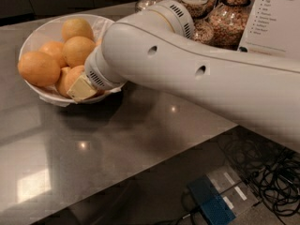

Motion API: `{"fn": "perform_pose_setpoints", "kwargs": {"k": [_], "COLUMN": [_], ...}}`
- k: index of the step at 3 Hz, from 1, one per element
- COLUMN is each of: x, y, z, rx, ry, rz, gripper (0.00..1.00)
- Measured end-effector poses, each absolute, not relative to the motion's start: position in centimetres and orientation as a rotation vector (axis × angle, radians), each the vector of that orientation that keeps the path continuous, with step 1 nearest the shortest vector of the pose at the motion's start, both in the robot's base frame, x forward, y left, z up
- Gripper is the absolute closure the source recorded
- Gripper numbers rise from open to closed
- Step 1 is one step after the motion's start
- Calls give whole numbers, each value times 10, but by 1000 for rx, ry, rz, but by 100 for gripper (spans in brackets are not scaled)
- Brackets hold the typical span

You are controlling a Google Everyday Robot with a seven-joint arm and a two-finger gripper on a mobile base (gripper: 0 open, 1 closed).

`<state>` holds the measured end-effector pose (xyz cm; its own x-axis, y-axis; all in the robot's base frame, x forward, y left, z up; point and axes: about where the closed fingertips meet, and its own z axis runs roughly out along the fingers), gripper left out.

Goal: Pick orange from white bowl

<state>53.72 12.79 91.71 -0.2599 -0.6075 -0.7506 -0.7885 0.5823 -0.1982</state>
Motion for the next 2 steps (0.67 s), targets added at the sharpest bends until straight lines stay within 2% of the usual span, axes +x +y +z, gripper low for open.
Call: {"fn": "perform_pose_setpoints", "kwargs": {"k": [1, 2], "x": [537, 537], "y": [128, 128], "z": [917, 917], "rx": [-1115, -1115], "ry": [1974, 1974], "rz": [273, 273], "gripper": [41, 60]}}
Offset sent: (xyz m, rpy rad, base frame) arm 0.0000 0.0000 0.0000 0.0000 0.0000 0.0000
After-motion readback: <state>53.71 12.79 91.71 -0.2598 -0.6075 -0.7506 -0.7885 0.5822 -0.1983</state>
